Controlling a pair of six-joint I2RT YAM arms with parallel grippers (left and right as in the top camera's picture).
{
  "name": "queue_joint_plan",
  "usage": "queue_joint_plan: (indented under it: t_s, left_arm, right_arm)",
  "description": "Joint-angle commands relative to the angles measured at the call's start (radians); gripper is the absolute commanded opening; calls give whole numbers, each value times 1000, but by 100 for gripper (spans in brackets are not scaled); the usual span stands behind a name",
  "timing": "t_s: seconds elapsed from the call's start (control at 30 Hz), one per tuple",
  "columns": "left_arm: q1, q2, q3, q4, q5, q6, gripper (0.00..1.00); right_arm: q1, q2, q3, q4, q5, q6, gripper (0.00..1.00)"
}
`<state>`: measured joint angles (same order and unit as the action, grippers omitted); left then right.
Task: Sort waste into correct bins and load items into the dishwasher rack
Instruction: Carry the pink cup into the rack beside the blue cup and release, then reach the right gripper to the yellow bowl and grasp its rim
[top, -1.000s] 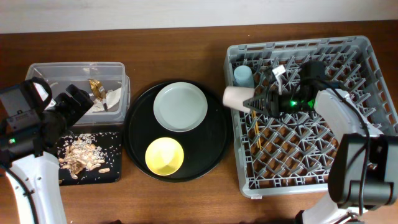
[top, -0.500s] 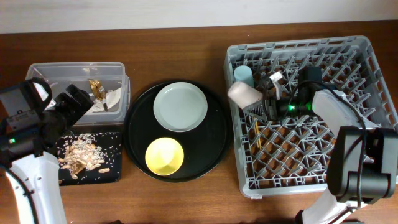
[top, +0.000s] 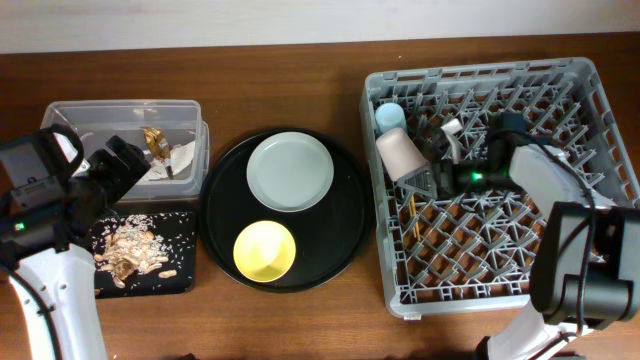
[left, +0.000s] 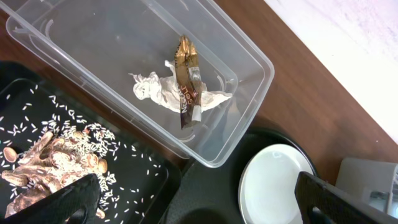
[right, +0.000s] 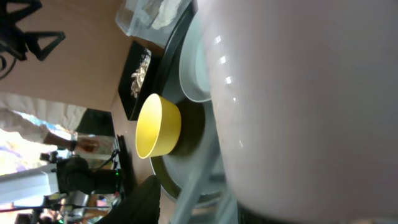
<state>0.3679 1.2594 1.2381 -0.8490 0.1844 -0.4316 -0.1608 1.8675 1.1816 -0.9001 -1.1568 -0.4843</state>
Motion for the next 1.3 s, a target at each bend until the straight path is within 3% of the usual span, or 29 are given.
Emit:
queue_joint_plan:
  t_s: [0.0, 0.27, 0.47, 0.6, 0.8, 1.0, 1.27]
  left_arm:
    - [7, -3, 8, 2, 10, -5, 99]
    - [7, -3, 8, 2, 10, -5, 99]
    - [7, -3, 8, 2, 10, -5, 99]
    - [7, -3, 8, 2, 10, -5, 99]
    - [7, -3, 8, 2, 10, -5, 99]
    - [7, -3, 8, 2, 10, -5, 99]
    - [7, -3, 8, 2, 10, -5, 99]
  right_arm:
    - [-71, -8, 0, -71, -10, -17, 43]
    - [-174, -92, 0, -192, -5, -24, 45]
    - [-85, -280, 15, -192, 135, 50, 38]
    - [76, -420, 15, -122, 303, 170, 32]
    - [537, -525, 15, 11, 615, 326, 29]
    - [942, -415, 14, 174, 815, 400, 25]
    - [1181, -171, 14, 406, 911, 400, 25]
